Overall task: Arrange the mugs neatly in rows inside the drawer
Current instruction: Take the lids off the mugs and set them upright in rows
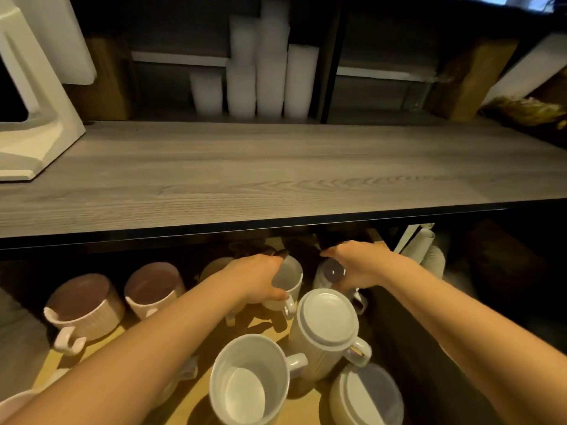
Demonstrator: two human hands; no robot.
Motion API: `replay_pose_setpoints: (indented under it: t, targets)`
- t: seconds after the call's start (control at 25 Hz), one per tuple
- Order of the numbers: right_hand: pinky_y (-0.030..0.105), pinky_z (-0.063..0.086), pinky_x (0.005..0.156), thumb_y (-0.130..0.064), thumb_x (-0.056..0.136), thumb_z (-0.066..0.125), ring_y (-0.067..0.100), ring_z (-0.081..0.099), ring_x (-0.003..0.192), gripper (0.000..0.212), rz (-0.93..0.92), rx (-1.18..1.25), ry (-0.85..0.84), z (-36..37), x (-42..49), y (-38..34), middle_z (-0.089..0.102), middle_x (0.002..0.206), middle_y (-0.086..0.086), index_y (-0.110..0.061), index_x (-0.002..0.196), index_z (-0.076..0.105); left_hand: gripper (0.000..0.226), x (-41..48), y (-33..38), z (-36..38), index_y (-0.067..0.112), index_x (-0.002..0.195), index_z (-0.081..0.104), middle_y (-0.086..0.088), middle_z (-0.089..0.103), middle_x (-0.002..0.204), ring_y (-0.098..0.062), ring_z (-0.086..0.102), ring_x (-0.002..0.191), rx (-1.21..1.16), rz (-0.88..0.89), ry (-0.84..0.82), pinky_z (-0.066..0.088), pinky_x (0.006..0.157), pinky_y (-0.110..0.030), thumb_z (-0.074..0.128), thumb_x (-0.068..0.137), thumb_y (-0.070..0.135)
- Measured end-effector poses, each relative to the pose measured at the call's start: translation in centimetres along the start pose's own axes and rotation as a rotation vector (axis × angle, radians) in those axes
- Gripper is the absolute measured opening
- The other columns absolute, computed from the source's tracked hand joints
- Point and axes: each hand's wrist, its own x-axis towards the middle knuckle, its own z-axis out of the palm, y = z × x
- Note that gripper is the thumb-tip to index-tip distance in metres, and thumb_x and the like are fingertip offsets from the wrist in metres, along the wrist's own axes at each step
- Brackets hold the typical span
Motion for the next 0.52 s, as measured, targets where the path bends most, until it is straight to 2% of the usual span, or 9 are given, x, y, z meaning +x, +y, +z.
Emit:
replay_pose_setpoints:
  t: [0.2, 0.36, 0.44, 0.52]
  targets:
    - [0.033, 0.051, 0.08, -0.038, 0.077, 0.071, 0.025, 0.061, 0.099, 0.057, 0.018, -0.11, -0.026, 1.5, 2.1, -0.3, 0.063, 0.112, 0.006, -0.018, 0.127, 0.051, 0.058, 0.8, -0.1, 0.5, 0.021, 0.134, 0.042, -0.001, 0.055, 0.13, -0.018, 0.056, 0.112, 0.007, -0.046, -0.035, 0.048, 0.082, -0.025, 0.062, 0.085, 0.044]
    - [0.035, 0.053, 0.084, -0.037, 0.073, 0.076, 0.026, 0.06, 0.103, 0.068, 0.017, -0.061, 0.079, 1.5, 0.4, 0.1, 0.06, 0.117, 0.008, -0.015, 0.131, 0.048, 0.058, 0.0, -0.1, 0.2, 0.023, 0.139, 0.036, -0.001, 0.05, 0.137, -0.017, 0.053, 0.117, -0.02, -0.006, -0.024, 0.049, 0.09, -0.028, 0.057, 0.089, 0.042]
    - [0.035, 0.049, 0.09, -0.042, 0.072, 0.075, 0.027, 0.054, 0.113, 0.079, 0.02, -0.026, 0.177, 1.2, -1.5, 0.3, 0.054, 0.127, 0.008, -0.017, 0.139, 0.04, 0.059, -1.0, 0.4, -0.5, 0.026, 0.145, 0.026, 0.0, 0.04, 0.146, -0.017, 0.045, 0.128, -0.031, 0.059, 0.016, 0.043, 0.097, -0.029, 0.051, 0.093, 0.039]
    - [0.034, 0.047, 0.09, -0.045, 0.074, 0.072, 0.024, 0.05, 0.116, 0.082, 0.011, 0.027, 0.266, 0.9, -3.7, 0.2, 0.049, 0.132, 0.006, -0.02, 0.142, 0.033, 0.055, -2.2, 0.9, -1.4, 0.031, 0.145, 0.024, 0.005, 0.033, 0.15, -0.013, 0.038, 0.133, -0.07, 0.132, 0.04, 0.038, 0.103, -0.029, 0.046, 0.095, 0.037]
